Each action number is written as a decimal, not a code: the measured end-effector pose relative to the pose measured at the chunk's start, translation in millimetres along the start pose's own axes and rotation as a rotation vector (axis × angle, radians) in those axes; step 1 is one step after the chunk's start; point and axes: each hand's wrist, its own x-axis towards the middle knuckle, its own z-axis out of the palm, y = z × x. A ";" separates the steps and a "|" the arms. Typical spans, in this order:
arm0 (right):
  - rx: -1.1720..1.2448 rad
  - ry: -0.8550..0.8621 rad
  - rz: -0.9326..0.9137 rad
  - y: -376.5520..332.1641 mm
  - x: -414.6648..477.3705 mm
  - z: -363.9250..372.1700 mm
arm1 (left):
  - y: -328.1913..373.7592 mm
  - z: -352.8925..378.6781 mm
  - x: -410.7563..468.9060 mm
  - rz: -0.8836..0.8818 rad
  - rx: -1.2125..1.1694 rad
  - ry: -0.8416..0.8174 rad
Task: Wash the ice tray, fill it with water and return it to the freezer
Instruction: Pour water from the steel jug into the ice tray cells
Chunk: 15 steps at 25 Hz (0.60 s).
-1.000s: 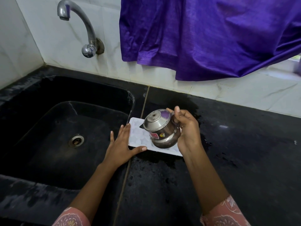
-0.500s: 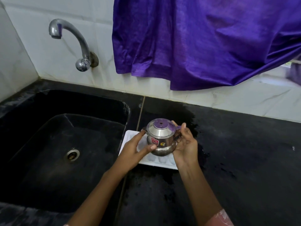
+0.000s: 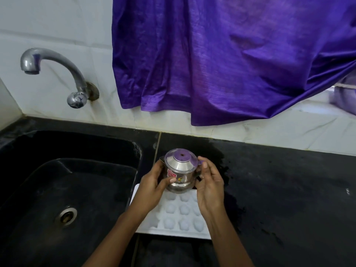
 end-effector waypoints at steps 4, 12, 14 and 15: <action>-0.027 -0.022 0.001 2.2 24.5 -1.2 | -10.7 3.5 25.3 -0.011 0.011 -0.007; -0.120 -0.006 0.069 21.2 56.9 -6.1 | -37.8 13.7 60.7 -0.078 0.068 -0.054; -0.120 -0.018 0.068 23.0 60.0 -7.9 | -41.2 15.2 64.0 -0.092 0.073 -0.056; -0.118 -0.024 0.066 23.1 61.0 -8.1 | -42.8 15.3 65.1 -0.097 0.075 -0.056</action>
